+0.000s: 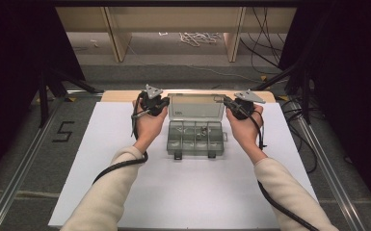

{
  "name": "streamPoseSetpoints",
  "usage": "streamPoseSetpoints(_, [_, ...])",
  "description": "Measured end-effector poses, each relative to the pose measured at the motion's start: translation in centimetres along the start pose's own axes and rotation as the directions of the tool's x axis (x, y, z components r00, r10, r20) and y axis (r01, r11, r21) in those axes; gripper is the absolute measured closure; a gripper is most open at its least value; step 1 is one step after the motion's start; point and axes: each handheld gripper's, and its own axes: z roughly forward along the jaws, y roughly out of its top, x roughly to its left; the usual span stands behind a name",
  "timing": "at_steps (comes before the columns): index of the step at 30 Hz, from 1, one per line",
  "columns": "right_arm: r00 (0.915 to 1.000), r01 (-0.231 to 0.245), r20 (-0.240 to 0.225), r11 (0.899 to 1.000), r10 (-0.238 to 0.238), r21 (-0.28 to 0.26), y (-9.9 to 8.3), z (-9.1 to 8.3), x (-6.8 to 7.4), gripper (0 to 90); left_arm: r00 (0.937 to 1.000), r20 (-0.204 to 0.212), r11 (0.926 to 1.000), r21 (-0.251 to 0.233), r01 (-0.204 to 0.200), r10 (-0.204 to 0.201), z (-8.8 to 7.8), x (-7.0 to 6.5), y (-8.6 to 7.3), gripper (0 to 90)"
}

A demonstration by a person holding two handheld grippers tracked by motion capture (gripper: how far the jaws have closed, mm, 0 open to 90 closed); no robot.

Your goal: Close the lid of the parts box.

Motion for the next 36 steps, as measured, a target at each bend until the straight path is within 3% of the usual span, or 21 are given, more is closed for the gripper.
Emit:
streamPoseSetpoints(7, [0.9998, 0.017, -0.007, 1.000, -0.017, -0.010, -0.4, -0.6, 0.1, 87.2, 0.9997, 0.003, 0.9997, -0.001, -0.025, 0.025, -0.5, -0.1, -0.3, 87.1])
streamPoseSetpoints(12, [0.9996, 0.026, -0.008, 1.000, -0.026, -0.017, -0.6, -0.9, 0.2, 87.2, 0.9998, 0.007, 0.9997, -0.014, -0.020, 0.020, -0.8, -0.3, -0.6, 87.1])
streamPoseSetpoints(18, [0.9995, 0.027, -0.015, 0.999, -0.027, -0.028, -1.0, -1.3, 0.3, 87.0, 0.9988, 0.004, 0.9986, -0.020, -0.049, 0.049, -1.1, -0.4, -0.9, 87.0])
streamPoseSetpoints(36, [0.9986, 0.050, -0.015, 0.998, -0.051, -0.042, -1.7, -2.2, 0.7, 86.9, 0.9976, 0.002, 0.9972, -0.028, -0.069, 0.069, -1.9, -0.8, -1.7, 86.9])
